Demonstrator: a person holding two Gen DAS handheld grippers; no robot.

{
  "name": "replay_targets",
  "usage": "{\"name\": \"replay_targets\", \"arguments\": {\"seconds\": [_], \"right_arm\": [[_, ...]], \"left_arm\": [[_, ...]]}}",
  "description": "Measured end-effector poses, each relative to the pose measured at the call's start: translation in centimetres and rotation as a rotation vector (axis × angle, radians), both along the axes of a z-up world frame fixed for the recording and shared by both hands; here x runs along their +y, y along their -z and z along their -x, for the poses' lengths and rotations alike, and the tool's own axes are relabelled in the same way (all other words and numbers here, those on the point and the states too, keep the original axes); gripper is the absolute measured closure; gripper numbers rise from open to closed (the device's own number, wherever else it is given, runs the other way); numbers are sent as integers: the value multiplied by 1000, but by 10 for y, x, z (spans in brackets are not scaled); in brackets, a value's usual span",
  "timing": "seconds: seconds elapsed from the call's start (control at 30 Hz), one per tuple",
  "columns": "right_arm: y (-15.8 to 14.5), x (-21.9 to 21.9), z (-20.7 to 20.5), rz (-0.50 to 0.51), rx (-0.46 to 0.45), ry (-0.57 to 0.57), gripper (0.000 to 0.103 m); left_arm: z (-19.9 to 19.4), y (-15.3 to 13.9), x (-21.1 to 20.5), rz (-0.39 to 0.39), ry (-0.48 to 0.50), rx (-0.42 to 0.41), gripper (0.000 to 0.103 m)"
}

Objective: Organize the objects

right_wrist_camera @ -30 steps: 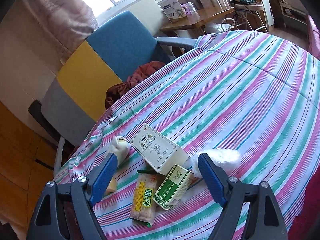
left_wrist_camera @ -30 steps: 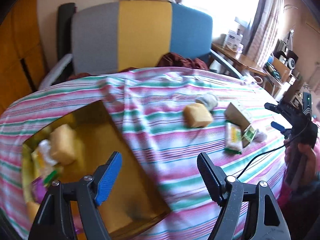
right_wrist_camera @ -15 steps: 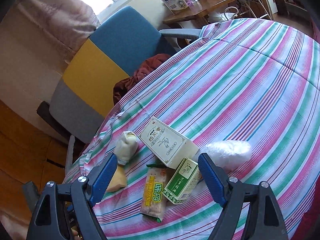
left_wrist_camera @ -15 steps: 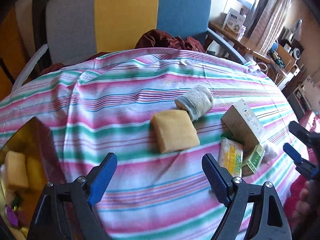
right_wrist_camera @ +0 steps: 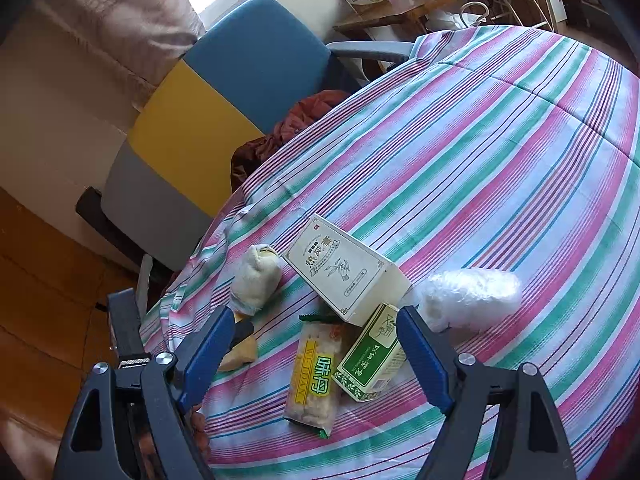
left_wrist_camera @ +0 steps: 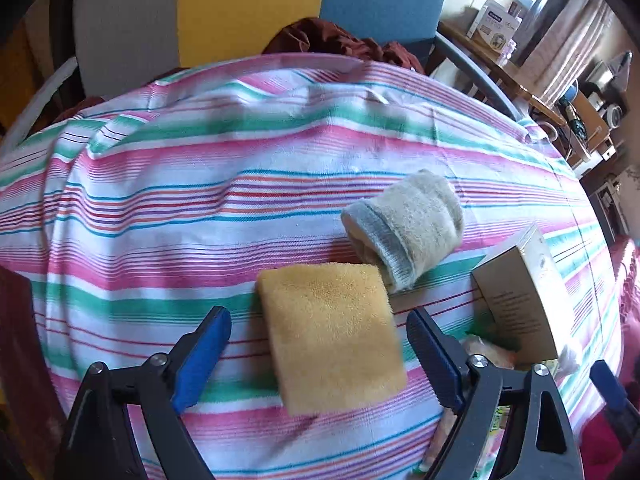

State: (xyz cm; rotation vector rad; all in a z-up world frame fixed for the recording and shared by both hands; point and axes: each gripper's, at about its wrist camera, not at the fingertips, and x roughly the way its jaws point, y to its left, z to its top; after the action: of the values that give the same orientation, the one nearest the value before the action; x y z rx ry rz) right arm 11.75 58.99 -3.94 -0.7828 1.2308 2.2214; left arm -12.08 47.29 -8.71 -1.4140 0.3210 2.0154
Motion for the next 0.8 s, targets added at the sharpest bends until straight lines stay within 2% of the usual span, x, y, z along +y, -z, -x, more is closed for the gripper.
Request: {"name": "replay_targets", "arguments": {"seconds": [0.03,0.07,0.17,0.27,0.37,0.47,0.57,0.7,0.8], "right_arm": [[0,0,0,-1,-4,-3,18],[0,-1,1,-3,-7,-5,18],[0,-2,2,-11,-20,-10,18],[2,-4,4,-26,-48,-11,18],[4,-6,9,-51,-120,-21,18],[3,-10,19,-79,-171,-65,18],[-4,-13,38,-178,-253,-133,18],[-3,-8,75,-343,-410,-276,19],[11,2,94,-377,-506,-354,19]], "left_arm": [[-2,1,-1,12,8,29,30],[-5,-1,-3,-10,31,47,43],[-13,-5,-14,-36,53,50,48],[-22,-8,-33,-47,44,33,49],[-36,-15,-54,-67,46,20,49],[-48,-29,-70,-91,69,43,48],[-57,-44,-88,-118,84,61,48],[-65,-58,-112,-154,84,63,48],[-69,-66,-129,-176,76,59,48]]}}
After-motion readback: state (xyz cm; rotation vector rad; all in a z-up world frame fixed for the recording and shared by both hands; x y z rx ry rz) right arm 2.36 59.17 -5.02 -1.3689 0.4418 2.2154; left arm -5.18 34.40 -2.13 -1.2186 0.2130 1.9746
